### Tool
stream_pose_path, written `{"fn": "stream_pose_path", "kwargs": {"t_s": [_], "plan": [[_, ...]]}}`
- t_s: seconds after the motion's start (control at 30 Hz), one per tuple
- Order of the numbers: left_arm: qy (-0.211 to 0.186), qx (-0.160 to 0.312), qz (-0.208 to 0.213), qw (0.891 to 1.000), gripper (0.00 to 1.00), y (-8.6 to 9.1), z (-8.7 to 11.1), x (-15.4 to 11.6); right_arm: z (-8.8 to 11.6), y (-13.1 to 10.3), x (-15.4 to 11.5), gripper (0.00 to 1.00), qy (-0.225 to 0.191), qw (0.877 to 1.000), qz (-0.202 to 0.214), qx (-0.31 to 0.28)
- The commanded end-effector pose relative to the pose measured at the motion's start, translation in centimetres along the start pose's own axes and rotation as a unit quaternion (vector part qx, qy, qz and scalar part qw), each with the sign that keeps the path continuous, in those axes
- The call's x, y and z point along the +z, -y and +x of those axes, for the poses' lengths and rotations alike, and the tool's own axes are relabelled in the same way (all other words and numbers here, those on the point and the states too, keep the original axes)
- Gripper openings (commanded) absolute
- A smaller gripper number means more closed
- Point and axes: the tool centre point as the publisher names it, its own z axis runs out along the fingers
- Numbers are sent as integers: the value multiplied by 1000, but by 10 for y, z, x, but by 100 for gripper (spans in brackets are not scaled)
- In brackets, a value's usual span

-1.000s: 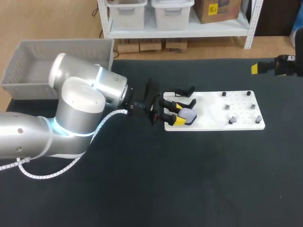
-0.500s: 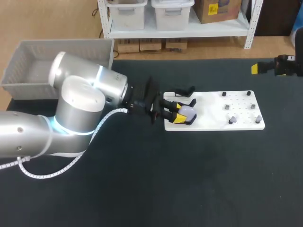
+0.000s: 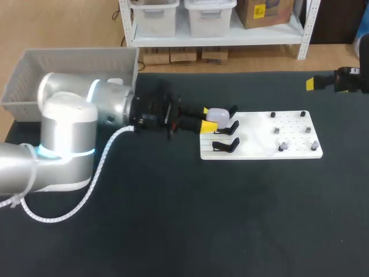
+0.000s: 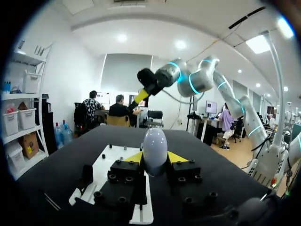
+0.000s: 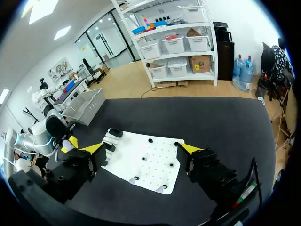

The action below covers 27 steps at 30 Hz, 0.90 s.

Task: Pick up each earbud case from the left stands, insert the matching earbuds, close the lid, and place the case in the box.

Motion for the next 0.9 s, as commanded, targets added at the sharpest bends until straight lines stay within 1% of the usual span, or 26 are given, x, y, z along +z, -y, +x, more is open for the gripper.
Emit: {"fn": "stream_pose_path", "kwargs": {"t_s": [0.03,0.13,0.37,0.7,0.73,0.77,0.9], "plan": [[21,12,-15,1000,0,21,-13,-10,0,1,1,100,0,1000,-1,0],[24,21,-10,999,0,26,-23,-9,0,1,1,100,0,1000,-1,0],[28,26,-17,999,0,30,-29,-12,0,1,1,100,0,1000,-1,0],[28,26,-17,999,0,30,-29,-12,0,1,1,100,0,1000,-1,0],[28,26,-17,999,0,30,-29,-12,-4,2,2,100,6,1000,-8,-2],[28,26,-17,999,0,30,-29,-12,-7,-2,1,100,19,1000,-11,-4],[28,26,-17,999,0,30,-29,-12,-5,-26,-4,100,32,999,-21,-33]]}}
